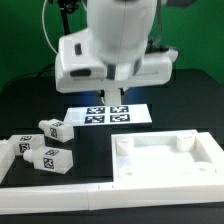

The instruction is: Assemble one leg

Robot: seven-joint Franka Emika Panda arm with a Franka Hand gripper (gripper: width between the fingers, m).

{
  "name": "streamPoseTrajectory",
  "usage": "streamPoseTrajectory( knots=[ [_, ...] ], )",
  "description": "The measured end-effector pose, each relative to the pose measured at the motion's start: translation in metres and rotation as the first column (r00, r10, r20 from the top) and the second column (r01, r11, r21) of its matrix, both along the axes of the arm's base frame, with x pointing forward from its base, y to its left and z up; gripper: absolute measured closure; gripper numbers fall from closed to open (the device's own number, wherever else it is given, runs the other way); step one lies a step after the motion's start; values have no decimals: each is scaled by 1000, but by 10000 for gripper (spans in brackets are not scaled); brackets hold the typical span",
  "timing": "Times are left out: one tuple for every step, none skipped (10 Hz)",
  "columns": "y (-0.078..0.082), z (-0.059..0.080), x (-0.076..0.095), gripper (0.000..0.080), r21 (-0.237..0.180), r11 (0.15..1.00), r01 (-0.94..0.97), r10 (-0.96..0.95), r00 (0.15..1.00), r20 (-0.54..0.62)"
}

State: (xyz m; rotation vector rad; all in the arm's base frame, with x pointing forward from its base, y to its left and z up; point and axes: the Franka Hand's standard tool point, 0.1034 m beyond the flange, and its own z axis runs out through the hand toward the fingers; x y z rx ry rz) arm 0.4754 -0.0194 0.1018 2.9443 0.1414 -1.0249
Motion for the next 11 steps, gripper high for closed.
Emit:
streamPoseTrajectory(
  knots=[
    [-1,-3,3,515,3,1000,-1,1,998,70],
    [-2,-3,7,515,8,1000,-5,4,988,157],
    [-2,-2,7,514,13,1000,-6,3,974,228],
    [6,1,13,514,28,999,40,-47,955,293],
    [26,14,32,514,72,993,90,-110,924,365],
    [44,27,56,514,74,986,150,-167,886,431],
    [56,45,80,514,79,981,177,-194,858,476],
    [53,59,96,514,89,980,179,-199,829,523],
    [52,60,106,514,99,980,174,-198,768,609],
    [53,59,105,514,107,980,166,-194,718,669],
    [53,58,104,514,111,981,160,-191,676,712]
  ],
)
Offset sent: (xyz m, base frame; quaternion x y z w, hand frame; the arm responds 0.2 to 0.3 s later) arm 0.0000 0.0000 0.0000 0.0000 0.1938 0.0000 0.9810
